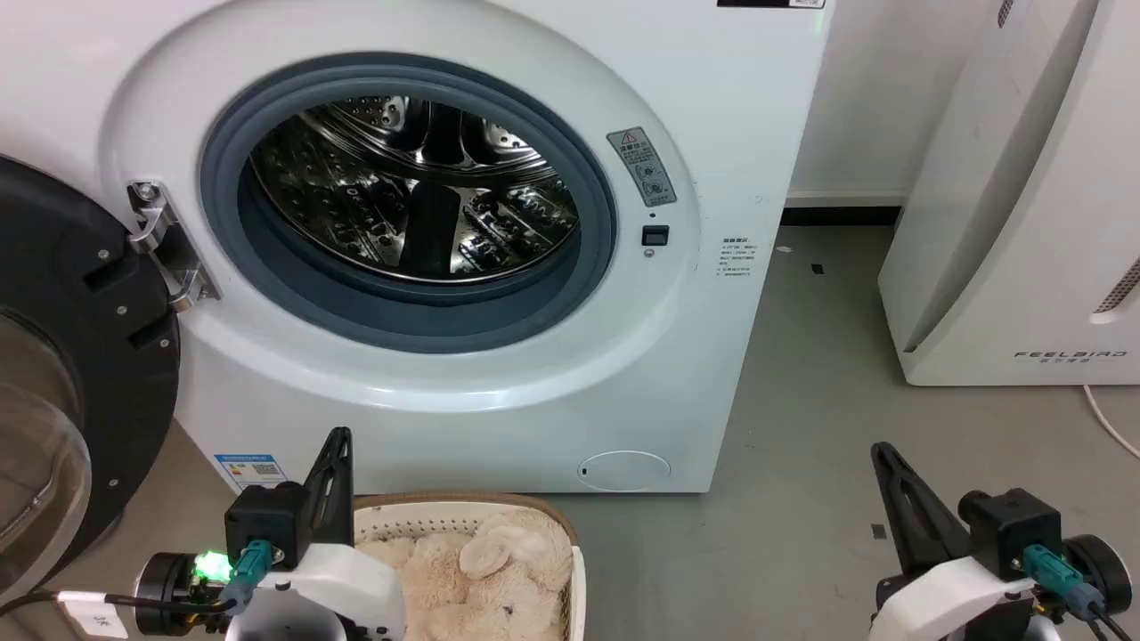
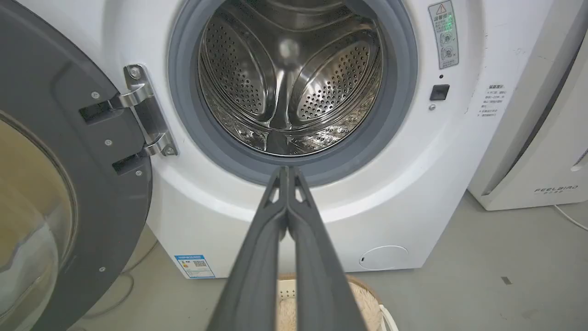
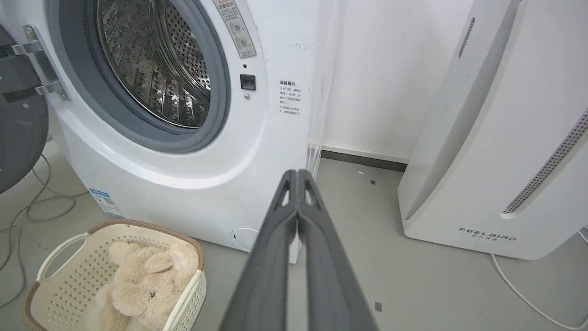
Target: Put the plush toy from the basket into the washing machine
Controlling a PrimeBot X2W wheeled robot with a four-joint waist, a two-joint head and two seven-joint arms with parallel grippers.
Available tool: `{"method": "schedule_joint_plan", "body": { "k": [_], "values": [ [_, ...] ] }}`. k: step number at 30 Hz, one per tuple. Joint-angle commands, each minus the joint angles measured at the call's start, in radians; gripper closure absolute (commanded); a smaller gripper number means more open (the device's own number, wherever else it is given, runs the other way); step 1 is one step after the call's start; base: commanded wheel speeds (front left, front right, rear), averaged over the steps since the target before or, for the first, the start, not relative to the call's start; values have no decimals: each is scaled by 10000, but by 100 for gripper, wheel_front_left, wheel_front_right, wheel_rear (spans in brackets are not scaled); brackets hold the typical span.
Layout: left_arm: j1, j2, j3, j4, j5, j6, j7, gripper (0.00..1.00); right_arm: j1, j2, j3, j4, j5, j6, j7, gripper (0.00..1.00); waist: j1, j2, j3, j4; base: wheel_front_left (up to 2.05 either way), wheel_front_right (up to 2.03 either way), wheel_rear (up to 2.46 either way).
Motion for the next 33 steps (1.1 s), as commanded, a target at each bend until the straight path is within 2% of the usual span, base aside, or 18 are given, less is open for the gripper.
{"method": "schedule_joint_plan", "body": {
  "k": [1,21,22,33],
  "values": [
    [134,1,-9,-45,28,1,1,100,-139,-4,-1,-47,-78,-7,12,100,0,0,0,0,0,0,0],
    [134,1,-9,-45,28,1,1,100,-139,-4,-1,-47,-78,-7,12,100,0,0,0,0,0,0,0],
    [-1,0,2,4,-2,0,-2,0,4,0,0,2,6,2,-3,0,0,0,0,0,0,0,0],
    [-23,0,-81,57,-95,173,-186,0,28,0,-119,-16,261,1,-185,0,0,0,31,-4,0,0,0]
  ]
}}
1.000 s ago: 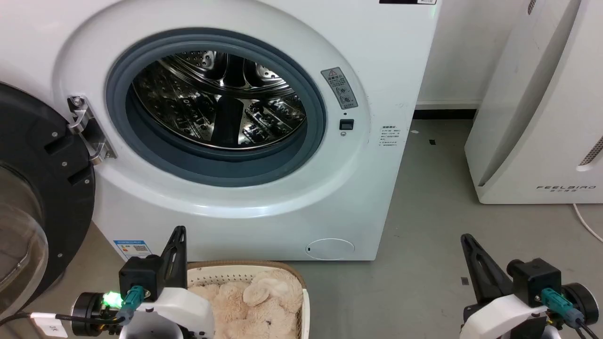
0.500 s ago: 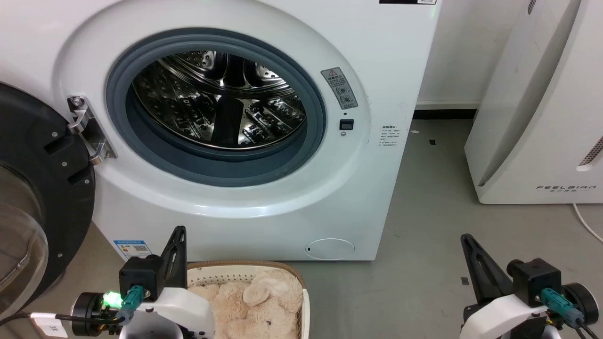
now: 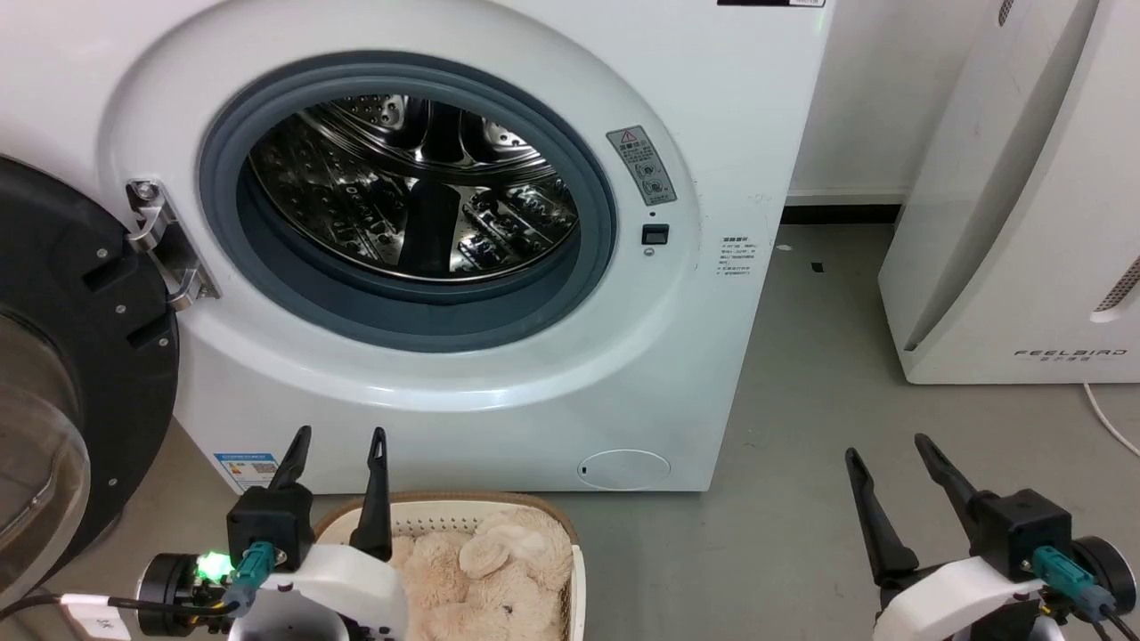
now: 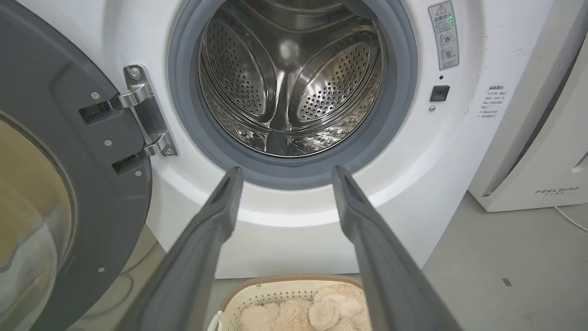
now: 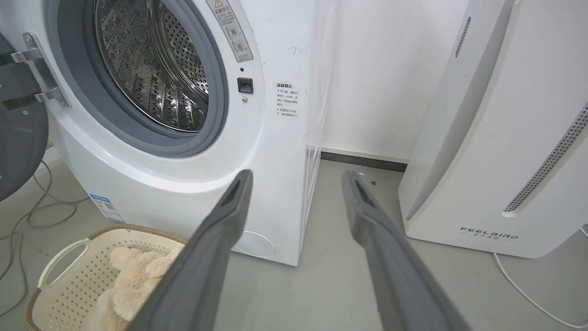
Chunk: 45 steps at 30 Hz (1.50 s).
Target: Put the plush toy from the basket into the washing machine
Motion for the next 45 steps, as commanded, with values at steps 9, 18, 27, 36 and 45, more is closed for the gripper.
{"method": "schedule_joint_plan", "body": {
  "k": [9,18,27,36,45],
  "values": [
    [-159,2,-105,187,-112,150,-255,0,12,-1,-148,-45,369,-1,-282,0,0,0,97,2,0,0,0],
    [-580,113,-266,899,-46,47,-443,0,-89,-1,-266,-32,633,-2,-470,0,0,0,350,-34,0,0,0],
    [-1258,267,-489,2069,2,-88,-632,0,-249,-1,-353,-36,911,-3,-657,0,0,0,762,-130,0,0,0],
    [-2134,426,-769,3647,29,-321,-662,0,-486,-2,-449,-43,1190,-3,-844,0,0,0,1277,-242,0,0,0],
    [-3024,685,-1151,5110,62,-569,-485,0,-846,-2,-510,-64,1521,-4,-1031,0,0,0,1981,-399,0,0,0]
  ]
}}
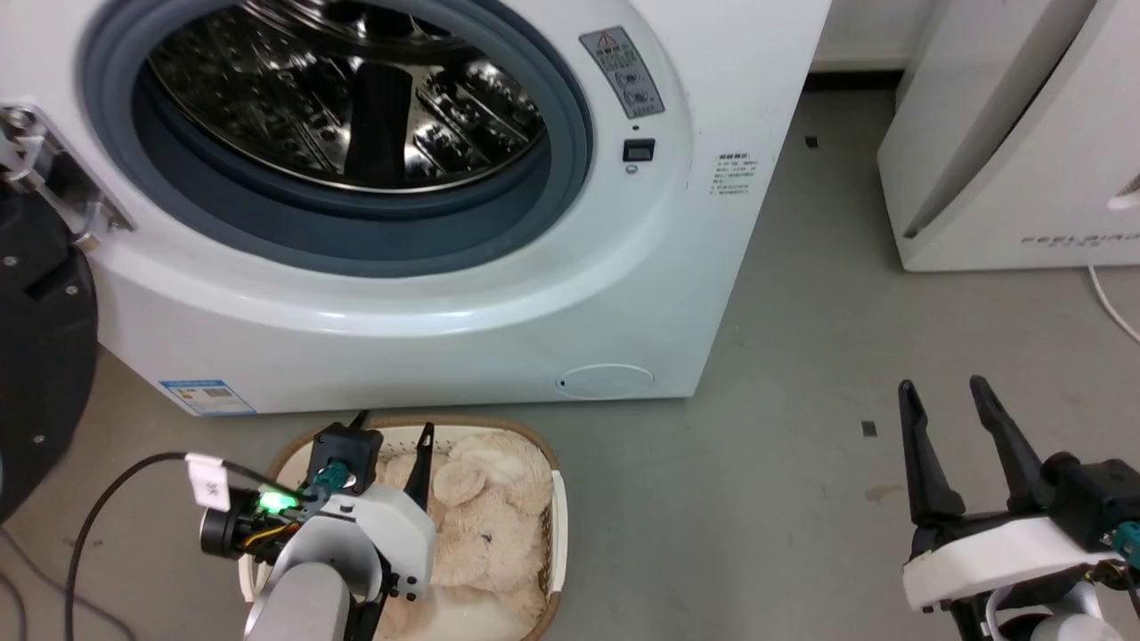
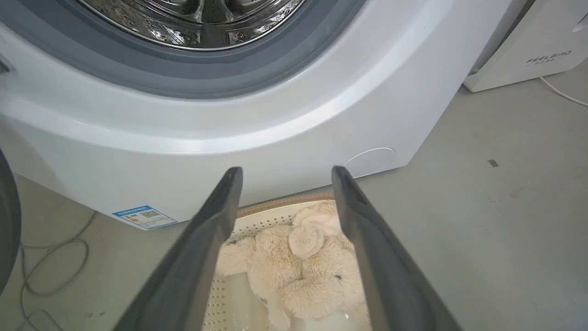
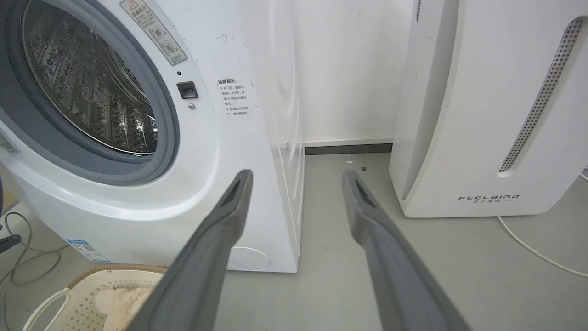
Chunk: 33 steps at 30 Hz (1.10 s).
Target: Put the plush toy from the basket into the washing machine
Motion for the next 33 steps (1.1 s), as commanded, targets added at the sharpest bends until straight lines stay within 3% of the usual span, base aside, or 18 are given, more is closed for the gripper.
{"method": "schedule_joint_plan", "body": {
  "k": [1,33],
  "values": [
    [-332,108,-130,344,65,-71,47,0,-232,-2,-37,-49,171,-4,-105,0,-1,-1,223,-73,0,0,0],
    [-2827,1437,-3418,3886,301,-454,1687,0,-1651,-3,-221,-310,1318,-6,-771,0,-1,-1,3676,-898,0,0,0]
  ]
}}
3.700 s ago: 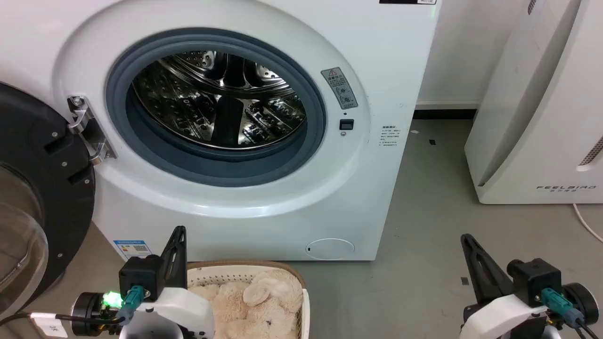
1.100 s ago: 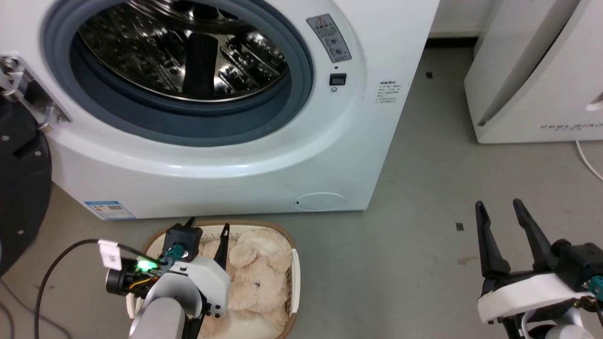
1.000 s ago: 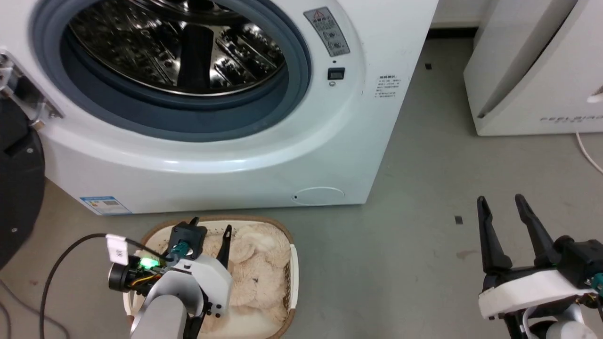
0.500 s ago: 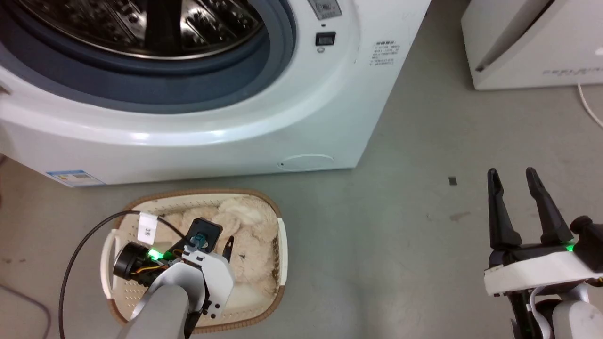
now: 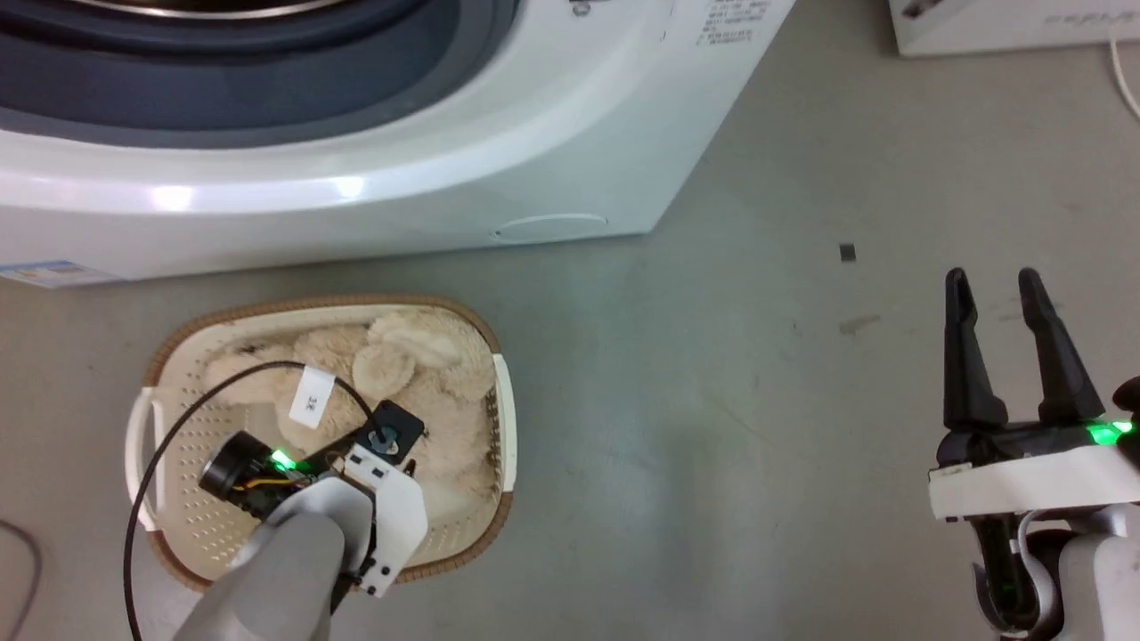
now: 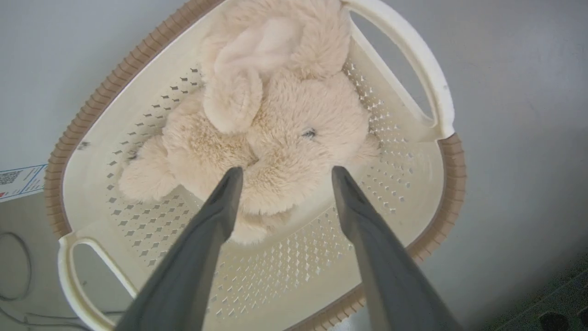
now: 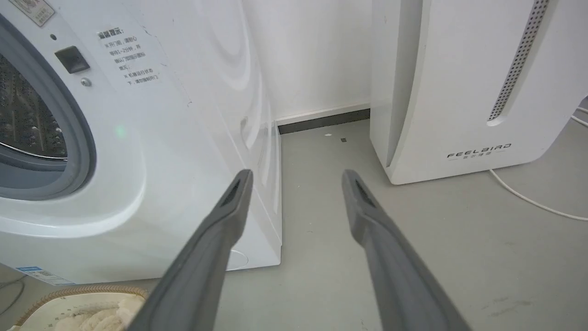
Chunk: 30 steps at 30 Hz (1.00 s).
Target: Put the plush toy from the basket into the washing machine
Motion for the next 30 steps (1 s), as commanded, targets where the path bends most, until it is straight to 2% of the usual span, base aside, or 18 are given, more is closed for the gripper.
{"method": "schedule_joint_plan", "body": {
  "k": [1,13,29,30],
  "values": [
    [-423,200,-305,363,-12,-67,153,0,-268,-3,-49,-102,139,-5,-121,0,0,0,449,-133,0,0,0],
    [-1572,763,-1143,1494,-278,-182,413,0,-745,-3,-177,-244,523,-5,-349,0,0,0,1699,-387,0,0,0],
    [-3148,1407,-2269,3137,-392,-181,7,0,-1354,-4,-275,-308,1091,-7,-682,0,0,0,3117,-722,0,0,0],
    [-3207,1429,-2348,3240,-401,-193,17,60,-1383,-4,-285,-297,1124,-7,-702,0,0,0,3161,-734,0,0,0]
  ]
}}
